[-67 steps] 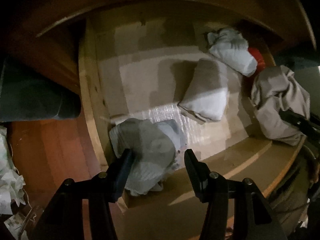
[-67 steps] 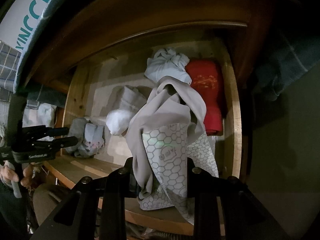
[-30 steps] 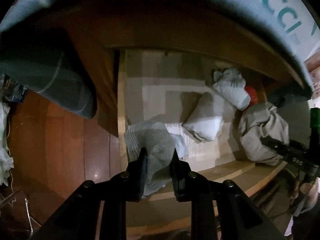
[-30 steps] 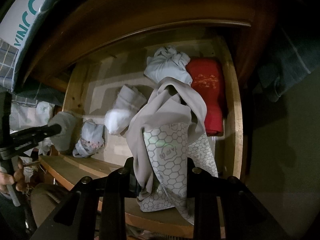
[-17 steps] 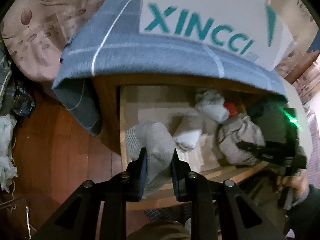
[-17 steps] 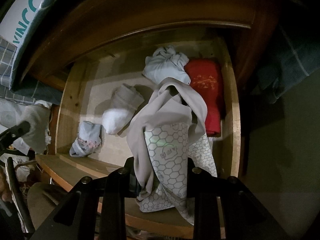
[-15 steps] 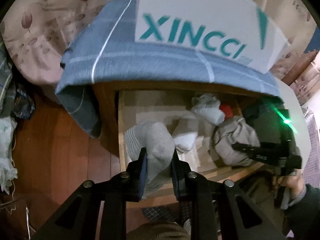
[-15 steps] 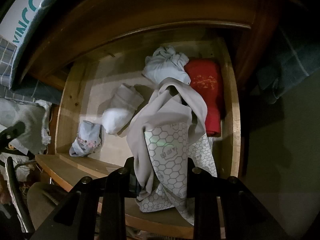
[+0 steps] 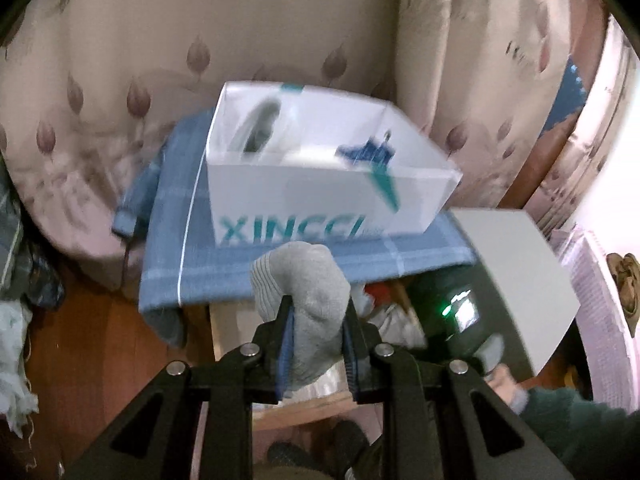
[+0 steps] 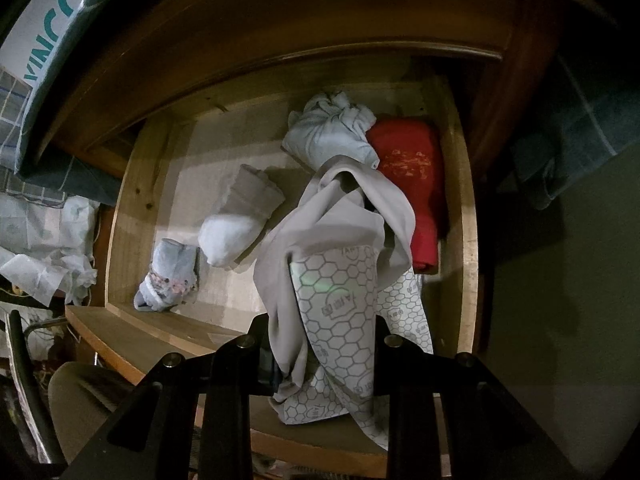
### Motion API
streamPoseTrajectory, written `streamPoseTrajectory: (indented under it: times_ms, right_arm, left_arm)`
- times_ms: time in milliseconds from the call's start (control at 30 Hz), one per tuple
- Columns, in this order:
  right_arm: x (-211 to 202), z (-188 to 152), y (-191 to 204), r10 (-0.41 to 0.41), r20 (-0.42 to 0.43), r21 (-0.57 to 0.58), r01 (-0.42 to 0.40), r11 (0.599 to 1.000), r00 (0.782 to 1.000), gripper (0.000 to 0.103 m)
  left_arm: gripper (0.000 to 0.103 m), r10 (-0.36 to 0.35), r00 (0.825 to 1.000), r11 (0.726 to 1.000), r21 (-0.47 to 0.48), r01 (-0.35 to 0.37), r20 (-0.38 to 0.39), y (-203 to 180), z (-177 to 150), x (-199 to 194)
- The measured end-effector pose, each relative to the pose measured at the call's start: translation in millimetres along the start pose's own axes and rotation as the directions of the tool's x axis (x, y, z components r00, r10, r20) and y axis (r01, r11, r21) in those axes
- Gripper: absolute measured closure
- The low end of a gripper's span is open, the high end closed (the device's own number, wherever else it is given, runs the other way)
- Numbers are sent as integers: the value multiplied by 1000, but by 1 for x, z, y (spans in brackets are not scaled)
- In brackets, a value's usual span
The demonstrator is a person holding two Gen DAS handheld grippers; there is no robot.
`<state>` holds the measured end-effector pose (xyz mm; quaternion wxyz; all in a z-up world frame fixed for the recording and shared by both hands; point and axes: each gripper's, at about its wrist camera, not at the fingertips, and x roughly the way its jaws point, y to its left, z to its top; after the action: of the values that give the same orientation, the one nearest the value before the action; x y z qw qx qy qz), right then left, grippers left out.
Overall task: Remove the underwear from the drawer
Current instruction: 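Carry the grey underwear into the white box with the left tool while the right tool holds the hexagon fabric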
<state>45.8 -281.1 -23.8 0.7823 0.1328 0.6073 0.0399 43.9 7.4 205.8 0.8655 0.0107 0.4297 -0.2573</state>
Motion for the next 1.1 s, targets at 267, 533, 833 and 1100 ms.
streamPoseTrajectory:
  times_ms: [267, 533, 833, 1100]
  right_arm:
    - [-1, -1, -3, 6, 2, 0, -6, 1000, 1000, 79]
    - [-4, -2, -4, 17, 6, 1, -17, 1000, 1000, 79]
    - [-6, -2, -4, 36, 6, 2, -36, 999, 999, 79]
    - [-4, -1, -3, 47, 0, 1, -47, 999, 999, 79]
  left_arm:
    - [81, -34, 992, 999, 36, 30, 125, -23, 62, -40]
    - [81, -1, 986, 997, 74, -12, 169, -42, 123, -22]
    - [81, 48, 996, 999, -3, -48, 74, -16, 147, 55]
    - [81, 99, 995, 995, -36, -98, 24, 8, 147, 99]
